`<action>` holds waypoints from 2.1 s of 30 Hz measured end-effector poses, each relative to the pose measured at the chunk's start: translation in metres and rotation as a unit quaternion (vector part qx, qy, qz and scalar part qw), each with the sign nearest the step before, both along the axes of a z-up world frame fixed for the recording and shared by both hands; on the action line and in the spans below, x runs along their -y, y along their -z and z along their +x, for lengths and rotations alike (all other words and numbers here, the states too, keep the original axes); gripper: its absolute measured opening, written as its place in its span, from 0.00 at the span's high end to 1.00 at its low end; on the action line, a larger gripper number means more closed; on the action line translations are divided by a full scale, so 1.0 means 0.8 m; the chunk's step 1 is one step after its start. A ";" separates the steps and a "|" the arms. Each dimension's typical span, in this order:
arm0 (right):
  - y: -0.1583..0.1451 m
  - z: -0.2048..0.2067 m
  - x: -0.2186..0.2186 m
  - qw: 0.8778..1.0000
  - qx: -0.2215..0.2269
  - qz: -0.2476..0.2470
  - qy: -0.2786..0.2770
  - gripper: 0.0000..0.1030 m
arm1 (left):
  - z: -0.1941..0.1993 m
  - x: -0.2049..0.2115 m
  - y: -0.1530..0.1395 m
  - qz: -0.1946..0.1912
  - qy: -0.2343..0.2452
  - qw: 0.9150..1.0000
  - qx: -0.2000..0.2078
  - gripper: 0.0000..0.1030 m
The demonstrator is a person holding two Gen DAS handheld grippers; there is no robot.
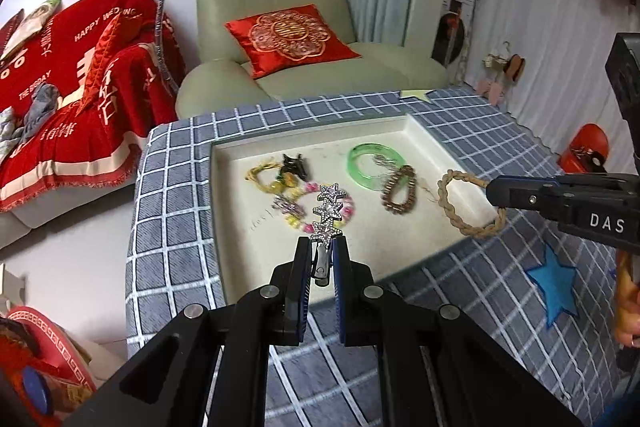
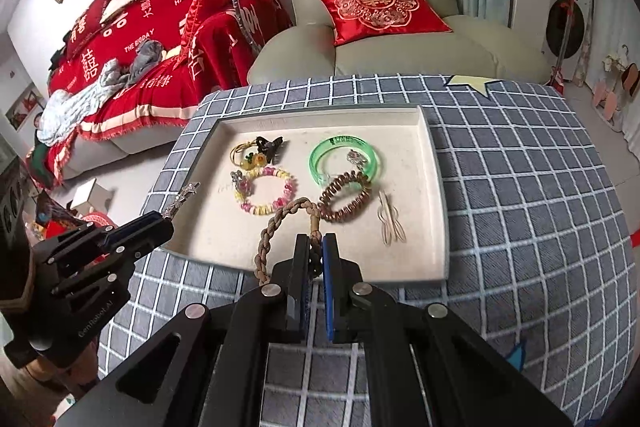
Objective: Organize jewelry
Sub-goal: 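Carry the star clip and braided bracelet over the white tray with both tools, then lower the star clip and braided bracelet into the tray and open both tools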
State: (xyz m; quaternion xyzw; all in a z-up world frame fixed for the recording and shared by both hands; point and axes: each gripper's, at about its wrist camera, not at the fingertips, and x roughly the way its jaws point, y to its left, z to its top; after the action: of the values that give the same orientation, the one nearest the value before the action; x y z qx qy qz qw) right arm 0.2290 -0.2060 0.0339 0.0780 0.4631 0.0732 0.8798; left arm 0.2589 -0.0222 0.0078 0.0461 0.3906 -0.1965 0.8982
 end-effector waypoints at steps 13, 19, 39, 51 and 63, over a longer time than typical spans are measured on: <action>0.054 0.047 -0.006 0.999 -0.034 0.009 -0.002 0.93 | 0.046 0.005 0.041 0.007 -0.025 0.999 -0.029 0.75; 0.073 0.059 -0.003 0.999 -0.047 0.011 0.000 0.93 | 0.058 0.008 0.054 0.011 -0.030 0.999 -0.039 0.75; 0.115 0.080 0.029 0.997 -0.070 -0.007 0.042 0.93 | 0.078 0.024 0.088 0.044 -0.037 0.997 -0.058 0.75; 0.113 0.077 0.025 0.996 -0.075 -0.005 0.043 0.93 | 0.074 0.030 0.091 0.063 -0.040 0.996 -0.052 0.75; 0.081 0.064 0.031 0.998 -0.043 0.021 0.049 0.55 | 0.070 0.032 0.078 0.071 -0.049 0.995 -0.042 0.74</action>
State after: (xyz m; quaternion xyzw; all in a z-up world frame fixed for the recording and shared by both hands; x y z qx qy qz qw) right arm 0.2804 -0.2306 -0.0312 0.1218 0.4948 0.0366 0.8597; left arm 0.3147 -0.0478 -0.0547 0.0823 0.4424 -0.1258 0.8842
